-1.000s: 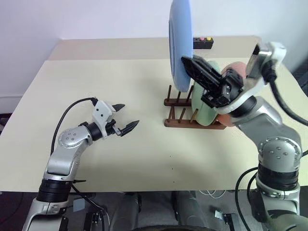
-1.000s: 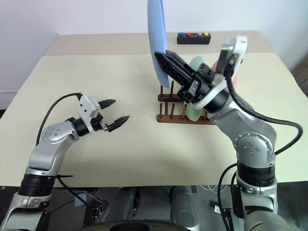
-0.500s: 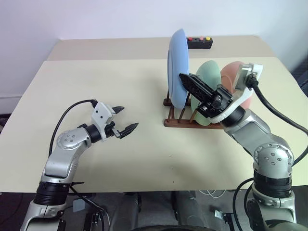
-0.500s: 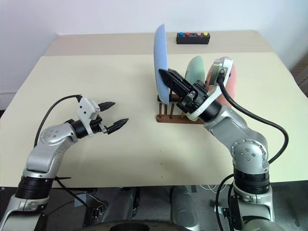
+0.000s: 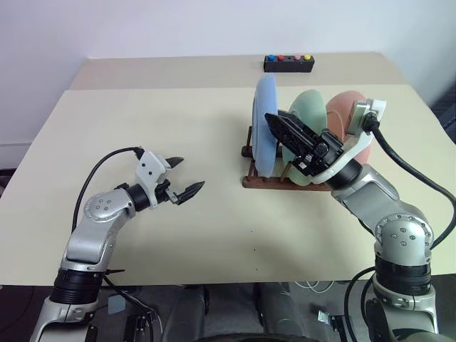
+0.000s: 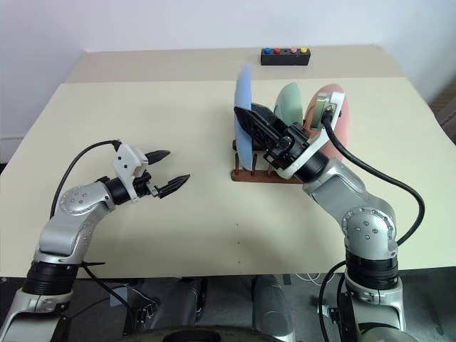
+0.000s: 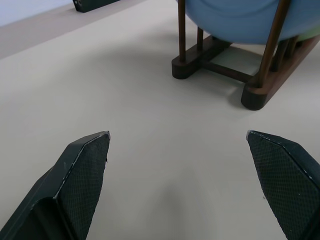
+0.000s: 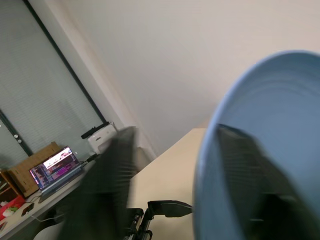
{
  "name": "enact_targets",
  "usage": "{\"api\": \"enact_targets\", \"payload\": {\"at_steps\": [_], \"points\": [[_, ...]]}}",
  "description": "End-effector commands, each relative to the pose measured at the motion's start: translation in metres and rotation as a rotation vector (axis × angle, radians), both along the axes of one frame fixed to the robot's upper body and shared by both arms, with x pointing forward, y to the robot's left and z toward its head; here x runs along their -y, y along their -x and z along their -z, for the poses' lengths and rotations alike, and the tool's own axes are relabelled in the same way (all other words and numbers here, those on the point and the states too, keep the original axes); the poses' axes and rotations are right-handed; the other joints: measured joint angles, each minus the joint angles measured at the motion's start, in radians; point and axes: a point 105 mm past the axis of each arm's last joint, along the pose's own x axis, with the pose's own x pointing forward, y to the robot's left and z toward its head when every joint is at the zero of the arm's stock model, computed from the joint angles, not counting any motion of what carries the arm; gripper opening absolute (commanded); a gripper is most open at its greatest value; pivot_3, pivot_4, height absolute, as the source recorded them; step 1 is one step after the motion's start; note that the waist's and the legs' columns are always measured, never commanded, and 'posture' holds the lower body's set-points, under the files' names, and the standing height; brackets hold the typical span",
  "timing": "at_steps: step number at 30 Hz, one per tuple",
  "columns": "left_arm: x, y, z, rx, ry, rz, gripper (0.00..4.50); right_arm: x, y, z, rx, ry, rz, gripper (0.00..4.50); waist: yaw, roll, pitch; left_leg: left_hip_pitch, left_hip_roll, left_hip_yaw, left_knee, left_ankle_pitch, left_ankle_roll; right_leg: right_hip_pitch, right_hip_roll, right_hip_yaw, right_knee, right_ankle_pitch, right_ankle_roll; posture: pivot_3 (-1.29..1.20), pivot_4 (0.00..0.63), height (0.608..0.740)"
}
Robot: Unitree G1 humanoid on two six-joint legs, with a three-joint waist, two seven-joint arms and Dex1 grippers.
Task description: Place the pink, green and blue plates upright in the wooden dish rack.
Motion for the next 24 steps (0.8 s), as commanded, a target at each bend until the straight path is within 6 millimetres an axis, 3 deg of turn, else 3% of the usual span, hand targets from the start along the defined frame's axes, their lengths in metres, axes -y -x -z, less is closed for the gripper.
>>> {"api": "enact_targets", "payload": {"at_steps": [1, 19, 22, 24], "points": [[0.002, 0.002, -0.013, 0.046, 0.008, 0.013, 4.5, 0.002, 0.006, -0.008, 0.04, -0.008, 0.001, 4.48, 0.0, 0.0, 0.0, 0.0, 0.0, 0.0, 0.0, 0.0, 0.0, 0.0, 0.0, 0.0, 0.0, 0.0, 0.0, 0.0, 0.15, 0.74], [0.006, 0.003, -0.011, 0.041, 0.018, 0.021, 4.5, 0.005, 0.008, -0.032, 0.368, 0.321, 0.129, 4.48, 0.001, 0.0, 0.0, 0.0, 0.0, 0.0, 0.0, 0.0, 0.0, 0.0, 0.0, 0.0, 0.0, 0.0, 0.0, 0.0, 0.15, 0.74], [0.007, 0.003, -0.01, 0.039, 0.02, 0.022, 4.5, 0.02, 0.017, -0.056, 0.47, 0.3, 0.164, 4.48, 0.001, 0.0, 0.0, 0.0, 0.0, 0.0, 0.0, 0.0, 0.0, 0.0, 0.0, 0.0, -0.001, 0.0, 0.0, 0.0, 0.15, 0.74], [0.008, 0.004, -0.009, 0.034, 0.02, 0.025, 4.5, 0.044, 0.02, -0.069, 0.517, 0.298, 0.23, 4.48, 0.005, 0.0, 0.0, 0.0, 0.0, 0.0, 0.0, 0.0, 0.0, 0.0, 0.0, 0.0, -0.001, 0.0, 0.0, 0.0, 0.15, 0.74]]}}
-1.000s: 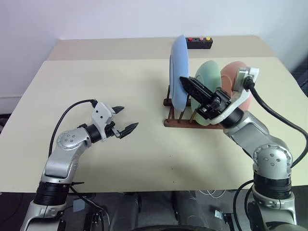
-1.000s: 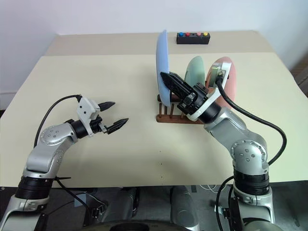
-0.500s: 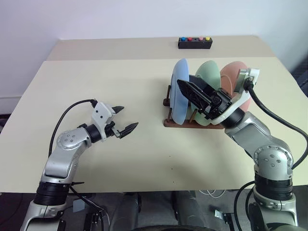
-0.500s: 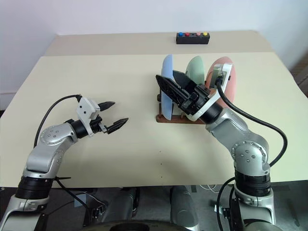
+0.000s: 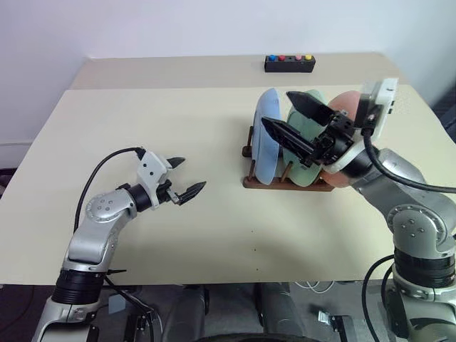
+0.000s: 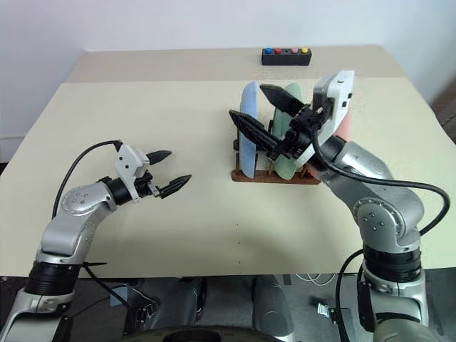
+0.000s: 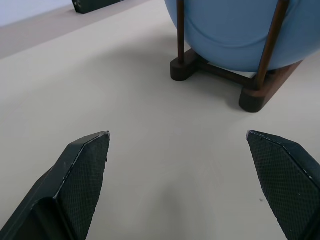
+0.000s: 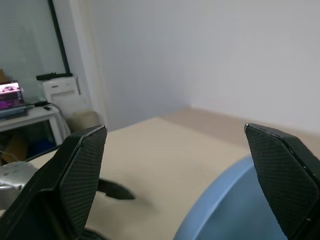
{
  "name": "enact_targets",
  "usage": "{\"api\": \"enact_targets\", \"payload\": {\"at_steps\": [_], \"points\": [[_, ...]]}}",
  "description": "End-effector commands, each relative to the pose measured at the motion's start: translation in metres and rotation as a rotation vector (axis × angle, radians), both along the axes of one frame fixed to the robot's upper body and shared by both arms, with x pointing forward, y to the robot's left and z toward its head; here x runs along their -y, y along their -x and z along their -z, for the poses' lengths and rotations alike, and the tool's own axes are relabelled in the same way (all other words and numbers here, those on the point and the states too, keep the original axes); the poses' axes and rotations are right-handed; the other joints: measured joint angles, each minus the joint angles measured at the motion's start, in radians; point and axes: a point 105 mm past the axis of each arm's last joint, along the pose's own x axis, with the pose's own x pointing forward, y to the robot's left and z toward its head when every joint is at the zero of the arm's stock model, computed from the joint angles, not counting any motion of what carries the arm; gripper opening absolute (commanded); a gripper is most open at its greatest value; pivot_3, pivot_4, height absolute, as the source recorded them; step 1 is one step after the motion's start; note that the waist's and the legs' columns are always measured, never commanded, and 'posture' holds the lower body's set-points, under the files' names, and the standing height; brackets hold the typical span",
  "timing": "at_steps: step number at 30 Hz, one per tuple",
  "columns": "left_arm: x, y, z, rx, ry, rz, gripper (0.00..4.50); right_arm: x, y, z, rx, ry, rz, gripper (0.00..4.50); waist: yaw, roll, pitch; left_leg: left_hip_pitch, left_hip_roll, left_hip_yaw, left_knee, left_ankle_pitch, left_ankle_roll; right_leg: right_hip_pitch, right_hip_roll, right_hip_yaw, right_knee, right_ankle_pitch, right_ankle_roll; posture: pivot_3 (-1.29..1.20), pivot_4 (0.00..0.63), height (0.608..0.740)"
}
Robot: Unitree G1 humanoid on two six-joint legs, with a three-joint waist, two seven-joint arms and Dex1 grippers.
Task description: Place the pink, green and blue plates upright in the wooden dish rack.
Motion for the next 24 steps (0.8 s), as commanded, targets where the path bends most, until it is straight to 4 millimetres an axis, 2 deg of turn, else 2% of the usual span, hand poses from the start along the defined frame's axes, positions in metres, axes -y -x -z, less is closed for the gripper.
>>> {"api": "enact_targets", "payload": {"at_steps": [1, 3, 7, 13, 15, 18, 24], "points": [[0.004, 0.003, -0.009, 0.034, 0.01, 0.018, 4.5, 0.031, 0.017, -0.037, 0.178, -0.019, 0.065, 4.48, 0.004, 0.0, 0.0, 0.0, 0.0, 0.0, 0.0, 0.0, 0.0, 0.0, 0.0, 0.0, 0.0, 0.0, 0.0, 0.0, 0.15, 0.74], [0.005, 0.003, -0.008, 0.029, 0.009, 0.021, 4.5, 0.054, 0.018, -0.032, 0.174, 0.018, 0.141, 4.48, 0.003, 0.0, 0.0, 0.0, 0.0, 0.0, 0.0, 0.0, 0.0, 0.001, 0.0, 0.0, -0.001, 0.0, 0.0, 0.0, 0.15, 0.74], [0.007, -0.003, -0.004, 0.024, 0.006, 0.024, 4.5, 0.123, 0.022, -0.009, 0.099, 0.064, 0.375, 4.48, 0.009, -0.002, -0.001, 0.0, 0.0, 0.0, 0.0, 0.0, 0.001, 0.002, 0.0, -0.001, -0.002, 0.0, 0.0, 0.0, 0.15, 0.74], [0.011, -0.016, 0.0, 0.051, 0.013, -0.017, 4.5, 0.176, 0.031, 0.046, -0.047, 0.075, 0.55, 4.48, -0.005, -0.001, -0.001, 0.002, 0.0, 0.001, 0.0, 0.0, 0.001, 0.002, 0.0, 0.001, -0.001, 0.0, 0.0, 0.0, 0.15, 0.74], [0.008, -0.021, 0.003, 0.057, 0.028, -0.06, 4.5, 0.185, 0.032, 0.072, -0.122, 0.087, 0.579, 4.48, -0.005, -0.001, -0.001, 0.002, 0.0, 0.002, 0.0, 0.0, 0.001, 0.002, 0.0, 0.001, -0.001, 0.0, 0.0, 0.0, 0.15, 0.74], [-0.004, -0.029, 0.015, 0.057, 0.032, -0.149, 4.5, 0.181, 0.031, 0.109, -0.203, 0.102, 0.576, 4.48, -0.004, -0.001, -0.002, 0.002, 0.0, 0.002, 0.0, 0.0, 0.001, 0.002, 0.0, 0.001, -0.001, 0.0, 0.0, 0.0, 0.15, 0.74], [-0.015, -0.024, 0.031, 0.045, 0.05, -0.214, 4.5, 0.187, 0.021, 0.143, -0.261, 0.108, 0.617, 4.48, -0.001, 0.0, -0.001, 0.002, 0.0, 0.002, 0.001, 0.0, 0.001, 0.003, 0.0, 0.001, -0.001, 0.0, 0.0, 0.0, 0.15, 0.74]]}}
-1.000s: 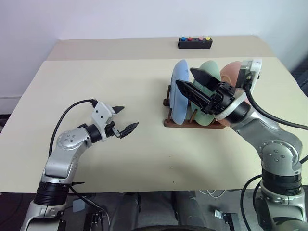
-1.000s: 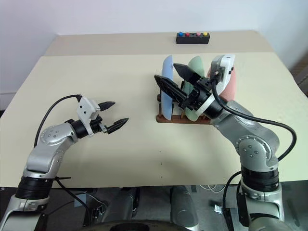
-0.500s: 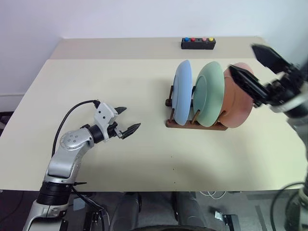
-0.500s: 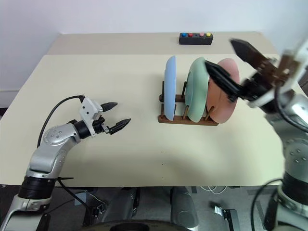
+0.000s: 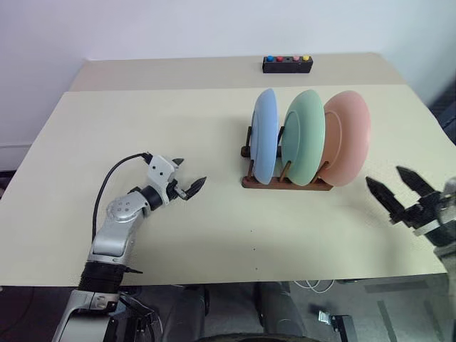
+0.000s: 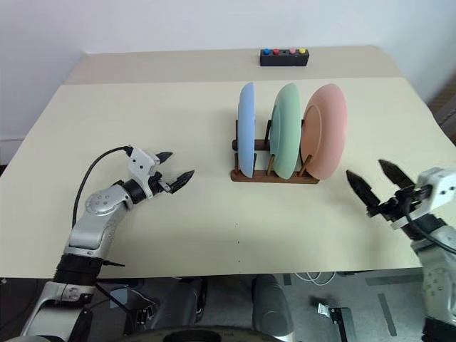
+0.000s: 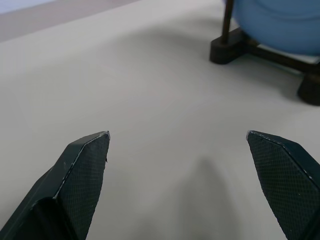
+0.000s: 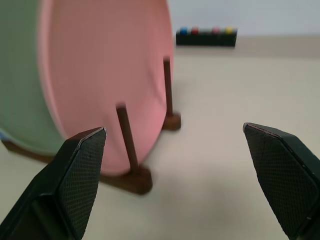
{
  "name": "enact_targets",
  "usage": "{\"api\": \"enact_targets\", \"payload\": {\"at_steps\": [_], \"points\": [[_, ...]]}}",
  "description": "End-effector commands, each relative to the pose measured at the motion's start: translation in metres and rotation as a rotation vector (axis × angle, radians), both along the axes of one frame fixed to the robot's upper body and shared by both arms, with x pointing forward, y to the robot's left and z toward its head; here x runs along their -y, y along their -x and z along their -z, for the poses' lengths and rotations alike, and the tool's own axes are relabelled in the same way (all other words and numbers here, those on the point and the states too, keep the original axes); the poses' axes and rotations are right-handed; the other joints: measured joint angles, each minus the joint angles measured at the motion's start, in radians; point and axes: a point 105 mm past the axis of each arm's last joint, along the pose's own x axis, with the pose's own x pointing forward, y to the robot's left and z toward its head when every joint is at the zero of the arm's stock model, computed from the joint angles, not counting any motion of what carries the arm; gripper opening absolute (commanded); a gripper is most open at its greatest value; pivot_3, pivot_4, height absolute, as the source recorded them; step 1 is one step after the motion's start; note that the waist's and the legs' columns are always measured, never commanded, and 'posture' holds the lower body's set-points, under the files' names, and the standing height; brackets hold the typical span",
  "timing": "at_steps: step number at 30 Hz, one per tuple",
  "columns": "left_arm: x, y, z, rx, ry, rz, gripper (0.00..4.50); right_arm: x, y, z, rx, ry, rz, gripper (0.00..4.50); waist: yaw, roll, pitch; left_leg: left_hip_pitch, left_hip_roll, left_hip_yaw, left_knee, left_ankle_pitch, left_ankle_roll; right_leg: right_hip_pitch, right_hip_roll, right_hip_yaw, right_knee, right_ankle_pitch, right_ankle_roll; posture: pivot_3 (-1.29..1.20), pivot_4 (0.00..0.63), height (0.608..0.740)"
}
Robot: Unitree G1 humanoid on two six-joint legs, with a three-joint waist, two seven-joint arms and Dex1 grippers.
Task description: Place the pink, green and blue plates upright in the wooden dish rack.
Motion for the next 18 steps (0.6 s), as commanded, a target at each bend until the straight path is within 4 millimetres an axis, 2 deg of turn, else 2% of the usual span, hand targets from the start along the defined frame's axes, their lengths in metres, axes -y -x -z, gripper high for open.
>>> {"api": "enact_targets", "payload": {"at_steps": [1, 7, 10, 18], "points": [[-0.014, 0.003, -0.003, 0.041, 0.0, -0.056, 4.5, 0.006, -0.004, 0.003, 0.032, 0.019, 0.029, 4.48, 0.0, 0.0, 0.0, 0.0, 0.0, 0.0, 0.0, 0.0, 0.0, 0.0, 0.0, 0.0, 0.0, 0.0, 0.0, 0.0, 0.15, 0.74], [-0.03, 0.006, 0.004, 0.03, -0.007, -0.109, 4.5, 0.021, -0.014, 0.012, 0.031, 0.017, 0.057, 4.48, 0.001, 0.0, 0.0, 0.0, 0.0, 0.0, 0.0, 0.0, 0.0, 0.0, 0.0, 0.0, 0.0, 0.0, 0.0, 0.0, 0.15, 0.74], [-0.03, 0.007, 0.004, 0.03, -0.009, -0.111, 4.5, 0.024, -0.014, 0.017, 0.019, 0.019, 0.06, 4.48, 0.003, 0.0, 0.0, 0.0, 0.0, 0.0, 0.0, 0.0, 0.0, 0.0, 0.0, 0.0, 0.0, 0.0, 0.0, 0.0, 0.15, 0.74], [-0.034, 0.014, 0.001, 0.033, -0.01, -0.132, 4.5, 0.018, -0.019, 0.021, 0.016, 0.006, 0.057, 4.48, -0.002, 0.0, 0.0, 0.001, 0.0, 0.0, 0.0, 0.0, 0.0, 0.0, 0.0, 0.0, 0.0, 0.0, 0.0, 0.0, 0.15, 0.74]]}}
